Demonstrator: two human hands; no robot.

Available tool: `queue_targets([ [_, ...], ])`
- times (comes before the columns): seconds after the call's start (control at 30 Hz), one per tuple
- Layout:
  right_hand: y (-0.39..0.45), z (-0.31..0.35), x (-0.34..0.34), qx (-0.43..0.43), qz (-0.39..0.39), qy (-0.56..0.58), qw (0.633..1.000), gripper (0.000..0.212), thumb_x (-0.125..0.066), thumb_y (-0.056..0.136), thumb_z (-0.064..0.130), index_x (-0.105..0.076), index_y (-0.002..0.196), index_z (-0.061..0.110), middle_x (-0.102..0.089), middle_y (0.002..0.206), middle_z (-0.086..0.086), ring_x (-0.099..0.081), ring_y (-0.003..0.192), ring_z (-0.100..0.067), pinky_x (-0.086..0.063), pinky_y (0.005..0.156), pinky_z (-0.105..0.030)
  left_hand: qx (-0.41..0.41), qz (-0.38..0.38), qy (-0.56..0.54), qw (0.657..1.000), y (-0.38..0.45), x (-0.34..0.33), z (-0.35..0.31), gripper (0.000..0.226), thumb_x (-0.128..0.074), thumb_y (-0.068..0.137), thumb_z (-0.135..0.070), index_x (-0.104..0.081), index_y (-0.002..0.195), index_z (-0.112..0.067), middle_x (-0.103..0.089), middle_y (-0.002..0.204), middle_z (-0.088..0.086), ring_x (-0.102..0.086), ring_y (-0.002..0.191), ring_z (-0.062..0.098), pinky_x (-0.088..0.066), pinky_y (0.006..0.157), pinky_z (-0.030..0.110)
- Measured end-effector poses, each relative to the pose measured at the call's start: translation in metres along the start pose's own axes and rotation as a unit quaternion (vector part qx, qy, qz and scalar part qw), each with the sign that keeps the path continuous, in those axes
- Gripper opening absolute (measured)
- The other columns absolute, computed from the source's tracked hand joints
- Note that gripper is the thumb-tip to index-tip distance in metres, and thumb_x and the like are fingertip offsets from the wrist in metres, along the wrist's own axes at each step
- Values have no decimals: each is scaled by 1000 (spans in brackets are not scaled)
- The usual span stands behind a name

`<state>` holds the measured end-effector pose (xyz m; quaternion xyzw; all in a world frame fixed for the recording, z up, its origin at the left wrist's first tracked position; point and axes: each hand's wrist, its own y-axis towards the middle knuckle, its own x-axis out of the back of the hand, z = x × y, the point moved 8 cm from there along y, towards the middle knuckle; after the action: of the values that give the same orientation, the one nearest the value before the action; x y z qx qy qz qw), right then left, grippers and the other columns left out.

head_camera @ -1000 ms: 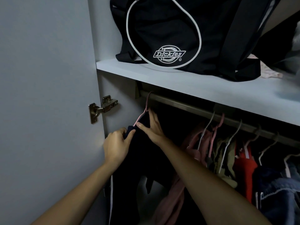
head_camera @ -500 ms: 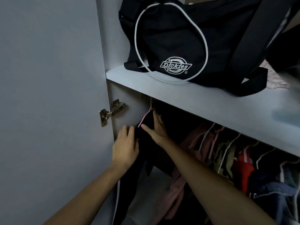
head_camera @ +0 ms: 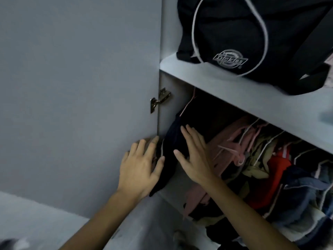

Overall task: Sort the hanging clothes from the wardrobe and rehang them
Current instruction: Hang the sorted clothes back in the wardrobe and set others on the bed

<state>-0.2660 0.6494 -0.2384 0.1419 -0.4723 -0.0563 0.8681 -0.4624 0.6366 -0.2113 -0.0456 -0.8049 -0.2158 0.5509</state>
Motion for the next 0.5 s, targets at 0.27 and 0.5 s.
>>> queue_targets([
  [0.27, -34, 80, -45, 137, 110, 87, 981, 73, -60, 97, 50, -34, 161, 29, -33, 165, 6, -28, 153, -18, -35, 119, -49, 146, 0, 42, 988, -107, 27, 46, 65, -41, 104, -56, -31, 162, -28, -44, 155, -2, -43, 139, 22, -46, 99, 38],
  [0.5, -89, 184, -85, 303, 221, 162, 913, 73, -66, 92, 41, -41, 158, 20, -46, 155, 3, -39, 146, -20, -37, 116, -48, 366, -60, 91, 924, -255, 75, 63, 64, -40, 104, -57, -31, 162, -31, -41, 161, 0, -38, 146, 24, -42, 107, 44],
])
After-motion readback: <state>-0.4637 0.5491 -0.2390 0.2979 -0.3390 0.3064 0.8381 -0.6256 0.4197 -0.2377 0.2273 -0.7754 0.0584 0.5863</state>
